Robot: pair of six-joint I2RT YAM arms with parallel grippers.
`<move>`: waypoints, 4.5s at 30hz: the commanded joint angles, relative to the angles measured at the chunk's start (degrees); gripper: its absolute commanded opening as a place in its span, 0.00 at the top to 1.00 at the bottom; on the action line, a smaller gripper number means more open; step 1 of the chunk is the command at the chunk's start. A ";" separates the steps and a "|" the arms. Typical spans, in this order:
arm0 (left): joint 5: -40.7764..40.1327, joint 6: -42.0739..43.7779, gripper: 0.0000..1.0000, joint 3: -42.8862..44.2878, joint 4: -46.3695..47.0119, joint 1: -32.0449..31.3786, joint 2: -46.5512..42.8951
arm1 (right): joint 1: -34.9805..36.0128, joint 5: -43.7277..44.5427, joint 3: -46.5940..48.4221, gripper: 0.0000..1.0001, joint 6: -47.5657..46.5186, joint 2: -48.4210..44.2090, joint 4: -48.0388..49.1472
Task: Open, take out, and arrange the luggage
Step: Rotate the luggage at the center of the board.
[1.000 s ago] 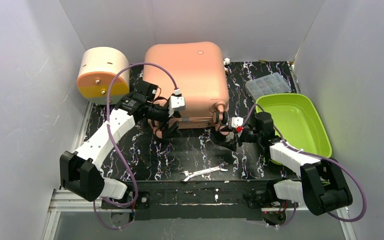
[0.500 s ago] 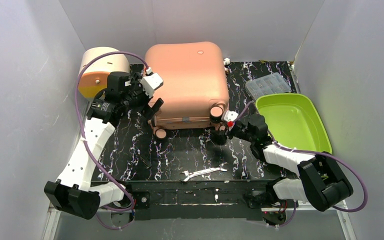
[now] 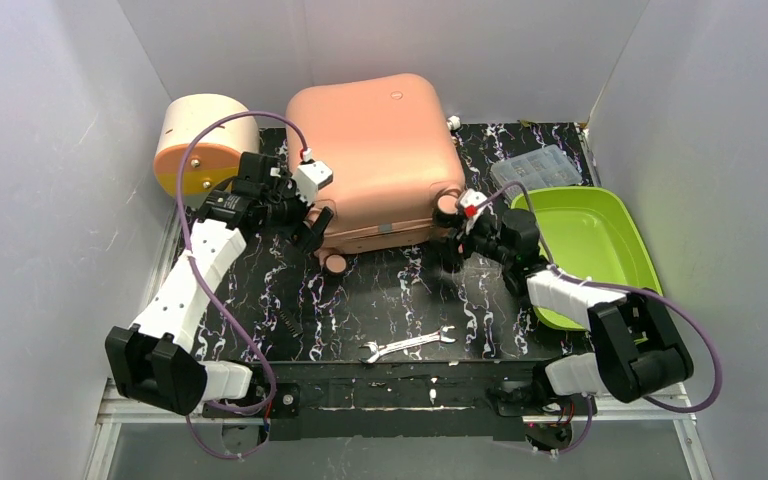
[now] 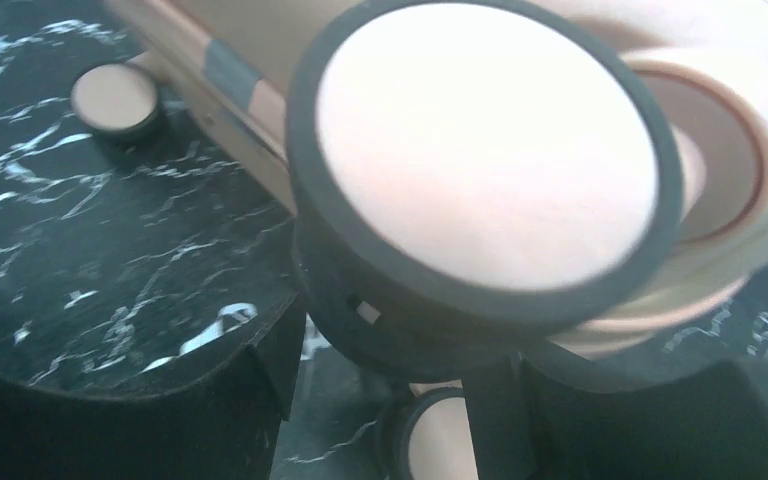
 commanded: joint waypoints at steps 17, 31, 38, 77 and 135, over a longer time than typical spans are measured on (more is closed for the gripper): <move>5.10 -3.30 0.01 1.13 -2.23 0.35 4.68 | -5.13 2.83 0.76 0.40 7.08 8.90 15.41; 9.10 -4.88 0.12 0.20 -1.16 0.37 3.67 | -5.04 1.76 -2.35 0.41 9.31 12.90 24.14; 9.94 -5.10 0.18 -0.10 -1.15 0.87 3.07 | -1.25 7.58 -2.65 0.43 10.94 18.27 35.70; 2.30 -1.52 1.00 -1.96 -2.98 4.66 -1.73 | -11.88 17.52 0.62 0.99 8.68 9.49 11.13; 15.36 2.06 0.37 5.40 -1.41 14.30 -1.98 | -9.34 19.45 86.47 0.29 -16.77 60.72 -35.57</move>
